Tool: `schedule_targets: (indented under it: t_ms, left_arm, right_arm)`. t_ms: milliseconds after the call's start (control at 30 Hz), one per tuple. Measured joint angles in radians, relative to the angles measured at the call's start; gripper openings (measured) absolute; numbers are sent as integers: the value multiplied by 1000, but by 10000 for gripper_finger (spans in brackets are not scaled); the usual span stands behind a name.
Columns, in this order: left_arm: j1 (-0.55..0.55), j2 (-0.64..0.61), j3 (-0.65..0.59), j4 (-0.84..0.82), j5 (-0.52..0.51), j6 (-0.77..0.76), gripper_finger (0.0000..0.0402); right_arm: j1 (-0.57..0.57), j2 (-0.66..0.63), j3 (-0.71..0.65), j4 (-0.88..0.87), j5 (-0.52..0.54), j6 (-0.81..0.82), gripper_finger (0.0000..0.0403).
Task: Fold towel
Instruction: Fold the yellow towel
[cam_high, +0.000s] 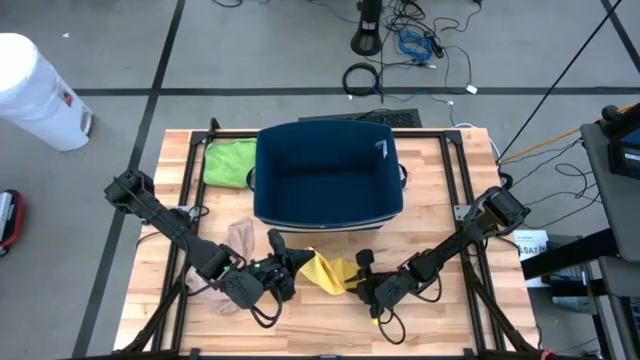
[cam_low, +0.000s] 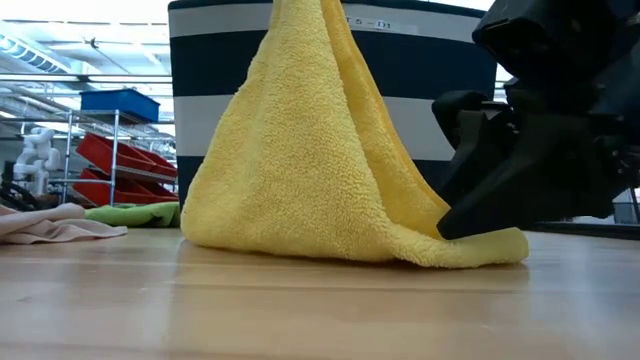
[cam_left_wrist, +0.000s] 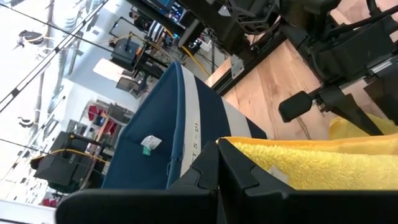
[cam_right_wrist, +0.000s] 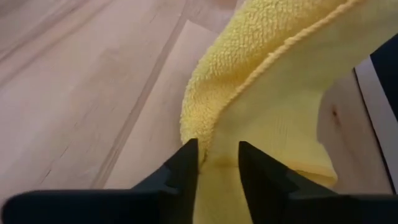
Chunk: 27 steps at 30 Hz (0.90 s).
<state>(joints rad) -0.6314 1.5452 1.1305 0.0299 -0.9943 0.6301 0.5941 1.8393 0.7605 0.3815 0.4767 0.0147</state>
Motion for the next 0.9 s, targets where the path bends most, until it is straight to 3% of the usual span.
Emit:
schedule_targets:
  t_ms: [267, 900]
  left_arm:
    - [1, 0, 0, 0, 14, 0, 0]
    - [1, 0, 0, 8, 14, -1, 0]
  right_arm:
    - [-10, 0, 0, -16, -2, -1, 5]
    - [-5, -47, -1, -70, -7, 2, 1]
